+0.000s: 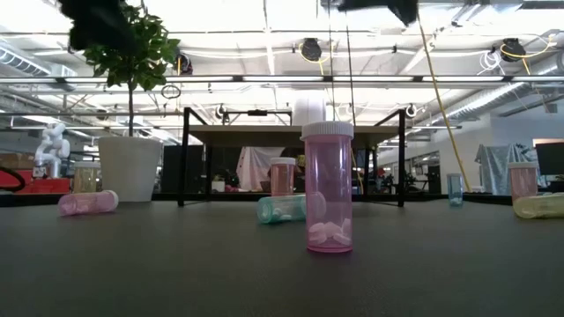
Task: Pick and place medicine bottles onto shelf by color
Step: Put the top left yellow pill bottle on the shelf
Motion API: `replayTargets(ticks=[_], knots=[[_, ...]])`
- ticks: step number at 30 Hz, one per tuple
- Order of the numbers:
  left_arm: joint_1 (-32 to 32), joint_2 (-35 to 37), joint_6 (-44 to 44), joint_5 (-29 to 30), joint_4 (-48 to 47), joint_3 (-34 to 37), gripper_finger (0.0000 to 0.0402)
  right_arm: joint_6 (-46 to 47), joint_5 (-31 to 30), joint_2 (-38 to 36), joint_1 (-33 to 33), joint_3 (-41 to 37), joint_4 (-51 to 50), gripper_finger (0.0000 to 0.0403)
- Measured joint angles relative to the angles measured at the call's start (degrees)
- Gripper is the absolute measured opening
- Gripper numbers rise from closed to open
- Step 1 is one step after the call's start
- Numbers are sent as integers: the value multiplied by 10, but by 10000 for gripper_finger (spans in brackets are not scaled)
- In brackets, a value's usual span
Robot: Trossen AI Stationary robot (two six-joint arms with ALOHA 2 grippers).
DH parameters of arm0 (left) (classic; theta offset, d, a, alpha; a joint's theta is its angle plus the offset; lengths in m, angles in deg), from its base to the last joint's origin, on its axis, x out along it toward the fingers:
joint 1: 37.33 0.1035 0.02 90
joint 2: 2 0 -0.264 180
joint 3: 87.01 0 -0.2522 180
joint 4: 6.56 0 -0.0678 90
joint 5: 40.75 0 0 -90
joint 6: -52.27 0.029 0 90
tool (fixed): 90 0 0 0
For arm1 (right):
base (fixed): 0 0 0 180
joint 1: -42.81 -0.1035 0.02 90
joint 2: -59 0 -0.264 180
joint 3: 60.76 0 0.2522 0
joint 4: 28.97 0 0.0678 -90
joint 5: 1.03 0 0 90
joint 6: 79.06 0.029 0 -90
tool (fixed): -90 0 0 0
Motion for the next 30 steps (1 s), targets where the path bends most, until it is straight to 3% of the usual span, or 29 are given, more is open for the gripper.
replayTargets(ticks=[7, 11, 16, 24, 30], knots=[[-36, -35, -128, -16, -107, 0, 74, -87, -12, 37, -2, 46, -19, 114], [-47, -72, -130, -11, -105, 7, 74, -100, -53, 44, -1, 46, -40, 114], [-57, -121, -130, -14, -103, 38, 121, -97, -53, 38, -4, 46, -76, 114], [-37, -168, -189, -80, -47, 114, 228, -79, -53, 20, -4, 46, -135, 114], [-29, -206, -215, -92, -6, 136, 247, -80, -53, 20, -4, 46, -176, 114]])
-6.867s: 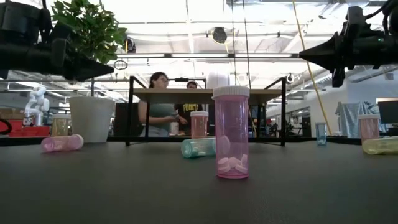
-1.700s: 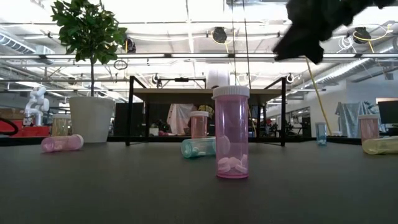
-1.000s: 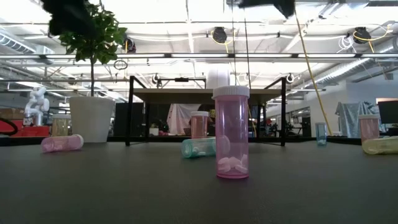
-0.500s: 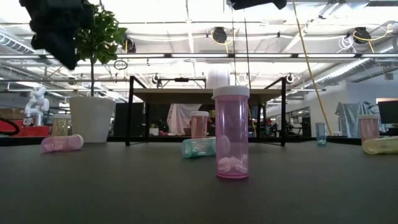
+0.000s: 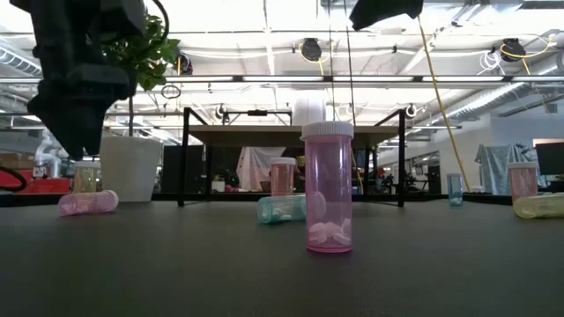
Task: Pick and place medicine bottles onto shelf by color
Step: Put the top left yellow pill bottle on the shelf
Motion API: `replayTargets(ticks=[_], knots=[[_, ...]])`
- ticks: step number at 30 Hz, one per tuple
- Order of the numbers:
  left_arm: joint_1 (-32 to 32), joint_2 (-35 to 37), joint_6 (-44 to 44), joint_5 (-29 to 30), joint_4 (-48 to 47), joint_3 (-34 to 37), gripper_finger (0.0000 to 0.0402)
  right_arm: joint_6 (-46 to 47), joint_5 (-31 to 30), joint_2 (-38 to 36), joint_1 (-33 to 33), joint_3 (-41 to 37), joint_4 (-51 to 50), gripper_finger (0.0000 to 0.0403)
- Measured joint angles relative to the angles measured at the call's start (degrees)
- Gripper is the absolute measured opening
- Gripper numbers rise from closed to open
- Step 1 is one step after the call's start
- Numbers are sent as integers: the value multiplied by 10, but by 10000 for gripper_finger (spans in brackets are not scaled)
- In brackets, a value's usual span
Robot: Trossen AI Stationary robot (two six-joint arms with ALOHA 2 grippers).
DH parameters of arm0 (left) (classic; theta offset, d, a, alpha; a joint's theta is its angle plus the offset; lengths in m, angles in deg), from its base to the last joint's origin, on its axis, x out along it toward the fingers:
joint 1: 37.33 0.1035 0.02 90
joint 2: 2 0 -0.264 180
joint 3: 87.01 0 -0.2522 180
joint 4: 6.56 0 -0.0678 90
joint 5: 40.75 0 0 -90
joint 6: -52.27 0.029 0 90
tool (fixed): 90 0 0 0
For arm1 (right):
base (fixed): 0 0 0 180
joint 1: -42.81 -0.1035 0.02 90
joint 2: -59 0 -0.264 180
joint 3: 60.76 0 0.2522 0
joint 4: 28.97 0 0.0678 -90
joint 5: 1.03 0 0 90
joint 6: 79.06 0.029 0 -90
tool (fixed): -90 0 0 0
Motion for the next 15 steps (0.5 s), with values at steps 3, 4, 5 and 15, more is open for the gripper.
replayTargets(ticks=[3, 4, 5, 15], knots=[[0, -15, -13, -1, 2, 0, 244, 0, 0, 0, 0, 0, -7, 114], [0, -20, -16, -1, 6, 0, 244, 0, 0, 0, 0, 0, -7, 114], [0, -25, -17, -1, 13, 0, 244, 0, 1, 0, 0, 0, -7, 114], [0, -74, 11, -15, 60, 0, 243, -2, 2, 0, 0, 0, -7, 115]])
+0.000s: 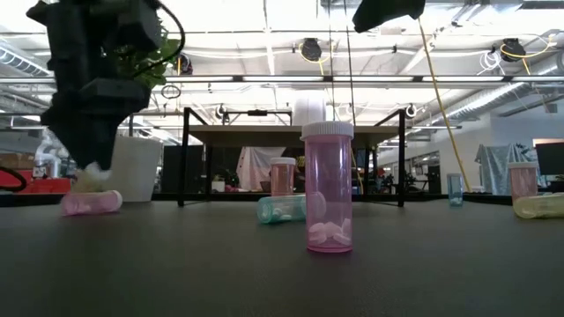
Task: Pick and place medicine bottles onto shelf by color
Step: Put the top left yellow pill bottle on the shelf
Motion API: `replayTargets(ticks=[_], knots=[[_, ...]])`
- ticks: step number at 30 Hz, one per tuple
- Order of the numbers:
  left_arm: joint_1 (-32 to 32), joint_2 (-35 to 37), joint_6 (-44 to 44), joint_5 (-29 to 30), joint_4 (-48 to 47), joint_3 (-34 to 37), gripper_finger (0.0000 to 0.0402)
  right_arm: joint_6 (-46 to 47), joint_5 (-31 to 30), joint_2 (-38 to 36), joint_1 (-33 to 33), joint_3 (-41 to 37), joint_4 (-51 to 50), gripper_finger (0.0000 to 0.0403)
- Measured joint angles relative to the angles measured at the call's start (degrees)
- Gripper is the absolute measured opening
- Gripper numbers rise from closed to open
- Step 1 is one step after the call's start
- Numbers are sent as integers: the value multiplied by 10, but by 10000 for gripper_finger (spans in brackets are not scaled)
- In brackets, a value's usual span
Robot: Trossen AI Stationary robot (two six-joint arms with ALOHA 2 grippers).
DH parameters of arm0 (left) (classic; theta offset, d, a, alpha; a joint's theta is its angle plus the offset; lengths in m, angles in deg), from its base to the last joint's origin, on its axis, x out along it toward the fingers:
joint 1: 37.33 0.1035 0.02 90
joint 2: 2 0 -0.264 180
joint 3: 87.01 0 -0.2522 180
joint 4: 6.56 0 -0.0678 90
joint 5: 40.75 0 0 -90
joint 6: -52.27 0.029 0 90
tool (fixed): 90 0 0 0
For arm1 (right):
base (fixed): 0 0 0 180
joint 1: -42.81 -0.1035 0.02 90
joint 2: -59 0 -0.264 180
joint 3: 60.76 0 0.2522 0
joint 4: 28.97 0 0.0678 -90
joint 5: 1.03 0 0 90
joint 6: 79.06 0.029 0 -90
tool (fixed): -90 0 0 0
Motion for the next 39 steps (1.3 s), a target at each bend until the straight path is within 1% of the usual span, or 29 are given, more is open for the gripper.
replayTargets(ticks=[7, 10, 14, 17, 22, 26, 30, 32, 36, 39], knots=[[0, -3, 6, 0, -22, 0, 243, -4, 0, 0, 2, 0, 0, 115], [0, 4, 27, -9, -35, -3, 243, -12, -1, 0, 5, 0, 2, 115], [0, 16, 90, -33, -75, -28, 243, -14, -1, -5, 12, 0, 10, 115], [-3, 14, 161, -34, -98, -49, 243, -15, -1, -11, 17, 0, 29, 115], [-16, 13, 306, -36, -89, -51, 243, -17, -1, -26, 21, -1, 37, 115], [-24, 10, 385, -40, -84, -51, 243, -8, 0, -28, 19, -1, 16, 115], [-24, 5, 433, -38, -61, -51, 243, 2, 0, -28, 14, -1, 12, 114], [-23, 2, 450, -29, -57, -51, 243, 2, 0, -28, 11, -1, 11, 114], [-21, -37, 471, -30, -48, -51, 243, 2, 0, -28, 11, -1, 15, 114], [-21, -74, 485, -41, -48, -51, 243, 2, -1, -28, 11, -1, 17, 114]])
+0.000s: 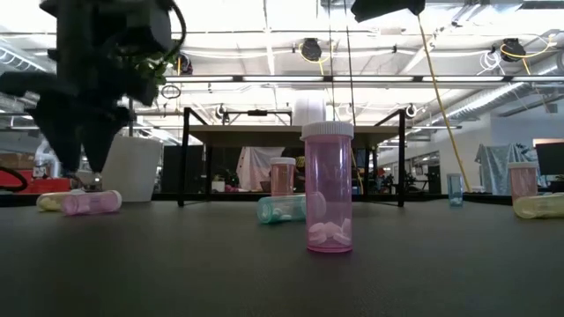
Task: Pick and place medicine bottles onto shelf by color
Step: Put the top left yellow pill bottle on the shelf
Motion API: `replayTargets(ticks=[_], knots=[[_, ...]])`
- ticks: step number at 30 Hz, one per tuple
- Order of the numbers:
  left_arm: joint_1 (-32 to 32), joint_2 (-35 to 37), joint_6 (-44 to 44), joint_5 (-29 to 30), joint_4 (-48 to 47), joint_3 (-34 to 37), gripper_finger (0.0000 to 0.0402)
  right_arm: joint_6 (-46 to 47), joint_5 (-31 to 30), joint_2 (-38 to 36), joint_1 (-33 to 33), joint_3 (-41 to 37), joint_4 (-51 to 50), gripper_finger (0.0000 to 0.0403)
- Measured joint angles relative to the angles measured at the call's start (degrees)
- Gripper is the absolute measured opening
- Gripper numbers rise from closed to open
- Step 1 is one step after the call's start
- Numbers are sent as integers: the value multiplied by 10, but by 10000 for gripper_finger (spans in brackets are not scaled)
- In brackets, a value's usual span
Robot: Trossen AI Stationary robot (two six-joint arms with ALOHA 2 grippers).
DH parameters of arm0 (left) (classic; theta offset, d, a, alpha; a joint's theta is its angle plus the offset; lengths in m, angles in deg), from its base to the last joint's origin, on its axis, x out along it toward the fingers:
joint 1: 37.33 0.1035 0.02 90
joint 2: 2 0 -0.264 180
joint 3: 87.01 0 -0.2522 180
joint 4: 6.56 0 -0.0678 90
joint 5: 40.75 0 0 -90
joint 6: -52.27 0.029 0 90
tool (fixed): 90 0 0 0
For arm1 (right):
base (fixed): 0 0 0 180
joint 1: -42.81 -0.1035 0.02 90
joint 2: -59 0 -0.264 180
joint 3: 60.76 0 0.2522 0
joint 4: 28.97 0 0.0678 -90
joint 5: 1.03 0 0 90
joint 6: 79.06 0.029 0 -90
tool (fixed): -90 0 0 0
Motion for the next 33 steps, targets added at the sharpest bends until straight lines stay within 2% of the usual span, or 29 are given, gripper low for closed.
replayTargets(ticks=[9, 17, 22, 27, 33], knots=[[0, -91, 38, 9, 7, 0, 243, 14, 0, 0, -7, 0, 0, 114], [0, -117, 39, 17, 52, 0, 238, 12, 2, 0, -15, 0, -4, 114], [0, -116, 35, 12, 50, 0, 182, 25, 30, 0, -15, 0, -16, 114], [3, -115, 22, 12, 46, 0, 120, 30, 31, 0, -15, 0, -18, 114], [10, -115, 6, 11, 37, 0, 85, 30, 31, 0, -15, 0, -16, 114]])
